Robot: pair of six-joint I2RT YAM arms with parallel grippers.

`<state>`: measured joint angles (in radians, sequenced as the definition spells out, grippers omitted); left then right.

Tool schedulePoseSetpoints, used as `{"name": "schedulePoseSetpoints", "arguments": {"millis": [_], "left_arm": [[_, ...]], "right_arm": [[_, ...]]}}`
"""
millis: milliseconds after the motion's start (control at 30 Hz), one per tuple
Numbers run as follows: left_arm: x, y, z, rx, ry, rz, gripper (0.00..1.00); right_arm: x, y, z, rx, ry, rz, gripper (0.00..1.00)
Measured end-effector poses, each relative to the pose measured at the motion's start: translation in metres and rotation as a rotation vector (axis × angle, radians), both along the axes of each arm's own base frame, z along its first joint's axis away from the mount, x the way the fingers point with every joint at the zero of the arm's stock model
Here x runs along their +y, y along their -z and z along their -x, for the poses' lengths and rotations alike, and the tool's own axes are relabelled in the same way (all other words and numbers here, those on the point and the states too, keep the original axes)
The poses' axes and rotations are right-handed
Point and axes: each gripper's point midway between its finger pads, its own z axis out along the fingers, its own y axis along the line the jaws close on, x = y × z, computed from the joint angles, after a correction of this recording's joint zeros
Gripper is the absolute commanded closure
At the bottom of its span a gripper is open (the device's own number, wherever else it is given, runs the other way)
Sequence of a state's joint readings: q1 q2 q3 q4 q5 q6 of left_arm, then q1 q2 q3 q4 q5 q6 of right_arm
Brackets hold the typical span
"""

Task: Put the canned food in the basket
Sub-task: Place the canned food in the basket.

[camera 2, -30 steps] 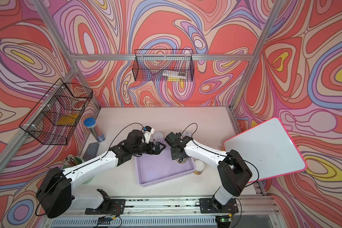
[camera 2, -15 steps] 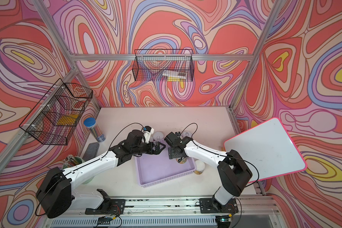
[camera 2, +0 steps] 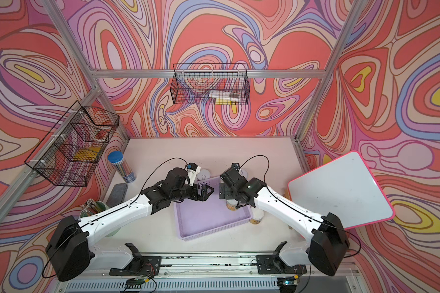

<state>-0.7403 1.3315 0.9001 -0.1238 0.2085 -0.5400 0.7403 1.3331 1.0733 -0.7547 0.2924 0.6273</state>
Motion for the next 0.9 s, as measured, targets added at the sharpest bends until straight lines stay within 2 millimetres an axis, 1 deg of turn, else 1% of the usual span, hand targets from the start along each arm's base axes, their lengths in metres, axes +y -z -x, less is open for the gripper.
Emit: {"name": "schedulePoseSetpoints", "arguments": {"millis": [100, 200, 367, 500, 600, 733, 900], "left_arm": [[-0.020, -0.009, 0.009, -0.033, 0.054, -0.009, 0.01], [-0.032, -0.009, 0.018, -0.045, 0.096, -0.019, 0.01], [-0.037, 0.004, 0.020, -0.035, 0.118, -0.052, 0.01], [-0.038, 0.007, 0.021, -0.040, 0.127, -0.065, 0.01], [-0.043, 0.005, 0.024, -0.057, 0.147, -0.073, 0.01], [-0.058, -0.003, 0.027, -0.100, 0.186, -0.087, 0.01], [-0.070, -0.007, 0.031, -0.145, 0.235, -0.126, 0.01]], "right_arm": [[-0.011, -0.005, 0.000, -0.018, 0.078, -0.004, 0.02], [-0.022, -0.003, 0.003, -0.021, 0.149, -0.008, 0.02], [-0.035, -0.004, 0.009, -0.034, 0.201, -0.014, 0.02], [-0.047, -0.008, 0.009, -0.049, 0.230, -0.021, 0.02], [-0.061, -0.006, 0.007, -0.037, 0.265, -0.015, 0.02], [-0.077, 0.000, 0.005, -0.004, 0.307, -0.012, 0.02], [-0.088, 0.011, 0.011, 0.060, 0.331, -0.011, 0.02]]}}
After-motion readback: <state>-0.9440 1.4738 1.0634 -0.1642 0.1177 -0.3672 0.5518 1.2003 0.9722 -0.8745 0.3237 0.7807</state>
